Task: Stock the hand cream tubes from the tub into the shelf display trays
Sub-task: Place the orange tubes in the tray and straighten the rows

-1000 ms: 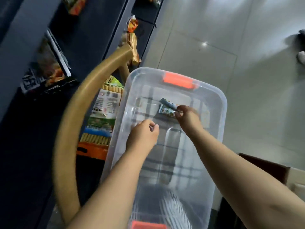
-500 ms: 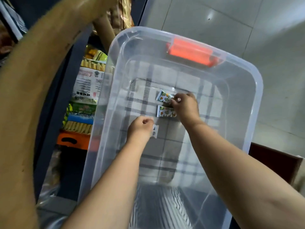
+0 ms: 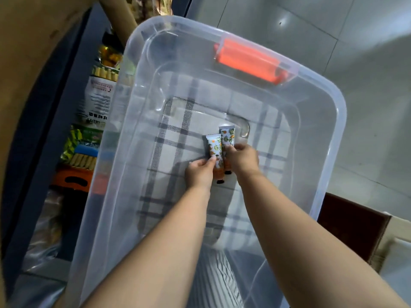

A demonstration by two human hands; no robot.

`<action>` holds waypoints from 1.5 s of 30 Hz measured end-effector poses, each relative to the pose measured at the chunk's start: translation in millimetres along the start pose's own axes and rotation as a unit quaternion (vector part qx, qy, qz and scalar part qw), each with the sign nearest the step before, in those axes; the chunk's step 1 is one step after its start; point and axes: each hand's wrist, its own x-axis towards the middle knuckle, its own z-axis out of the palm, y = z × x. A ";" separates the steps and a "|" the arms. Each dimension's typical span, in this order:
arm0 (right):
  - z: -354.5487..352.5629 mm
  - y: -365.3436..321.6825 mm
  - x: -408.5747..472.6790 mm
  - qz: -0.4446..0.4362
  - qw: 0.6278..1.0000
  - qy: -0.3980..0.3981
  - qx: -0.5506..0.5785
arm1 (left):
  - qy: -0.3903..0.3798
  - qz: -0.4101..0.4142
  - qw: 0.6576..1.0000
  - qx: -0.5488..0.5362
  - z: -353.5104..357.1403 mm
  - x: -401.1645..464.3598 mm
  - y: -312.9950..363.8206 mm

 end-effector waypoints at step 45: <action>-102.9 -125.7 -564.6 -0.529 0.730 -0.415 0.124 | 0.019 0.543 0.827 -0.146 -338.7 -511.0 80.3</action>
